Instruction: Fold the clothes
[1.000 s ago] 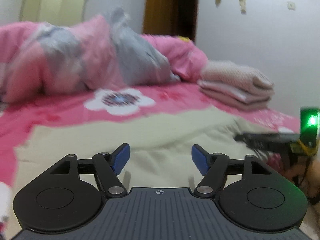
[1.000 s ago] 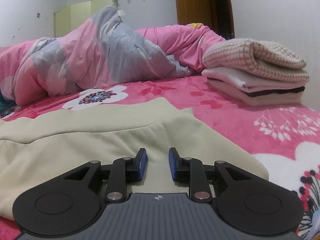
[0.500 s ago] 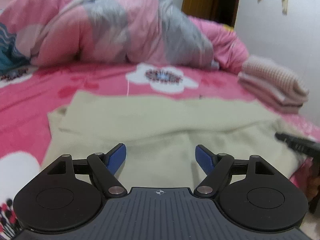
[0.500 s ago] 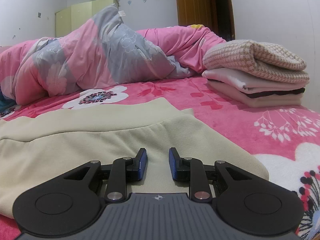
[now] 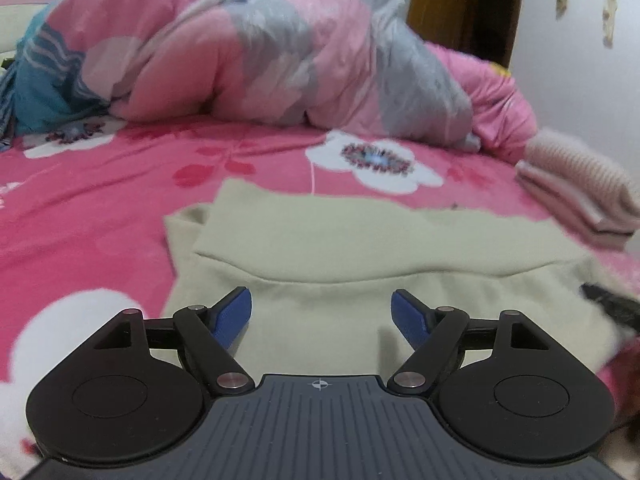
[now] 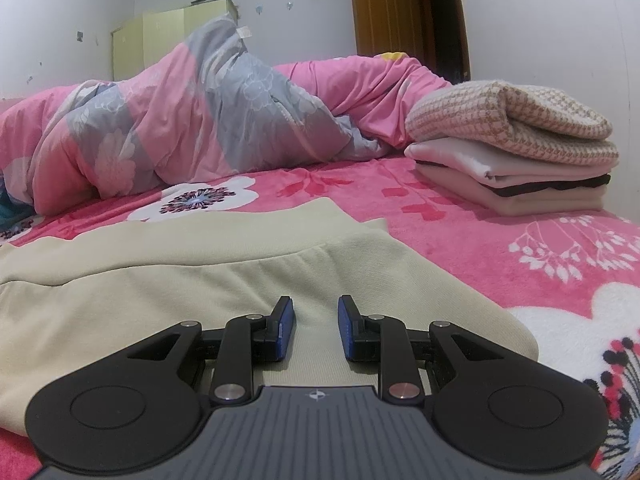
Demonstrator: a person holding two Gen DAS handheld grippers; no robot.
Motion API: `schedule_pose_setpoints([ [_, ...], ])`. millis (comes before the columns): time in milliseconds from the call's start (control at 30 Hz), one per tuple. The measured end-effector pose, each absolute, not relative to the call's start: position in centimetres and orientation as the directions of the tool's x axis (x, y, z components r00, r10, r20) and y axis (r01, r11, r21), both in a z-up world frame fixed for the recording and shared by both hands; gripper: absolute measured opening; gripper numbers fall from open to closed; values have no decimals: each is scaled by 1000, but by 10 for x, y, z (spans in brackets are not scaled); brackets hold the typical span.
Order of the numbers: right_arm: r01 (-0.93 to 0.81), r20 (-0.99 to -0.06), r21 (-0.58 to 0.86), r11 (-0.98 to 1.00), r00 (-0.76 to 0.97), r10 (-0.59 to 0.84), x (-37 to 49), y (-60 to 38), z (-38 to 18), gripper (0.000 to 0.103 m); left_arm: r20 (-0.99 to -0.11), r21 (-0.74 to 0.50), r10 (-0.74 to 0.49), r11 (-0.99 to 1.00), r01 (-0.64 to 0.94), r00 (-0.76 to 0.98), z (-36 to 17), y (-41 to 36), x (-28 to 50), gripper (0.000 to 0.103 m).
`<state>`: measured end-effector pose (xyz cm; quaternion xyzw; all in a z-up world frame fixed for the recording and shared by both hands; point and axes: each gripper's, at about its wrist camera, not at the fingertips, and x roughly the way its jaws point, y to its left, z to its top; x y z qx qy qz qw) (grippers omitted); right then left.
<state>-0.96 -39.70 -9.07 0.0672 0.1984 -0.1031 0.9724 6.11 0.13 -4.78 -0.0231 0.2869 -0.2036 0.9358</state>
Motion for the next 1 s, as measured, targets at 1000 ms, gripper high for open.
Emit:
schedule_pose_setpoints([
  [1000,217,-390,105,970,907,-161,-12,-399,-92,26,-522,-139,-465,873,467,715,-26,-6,22,85],
])
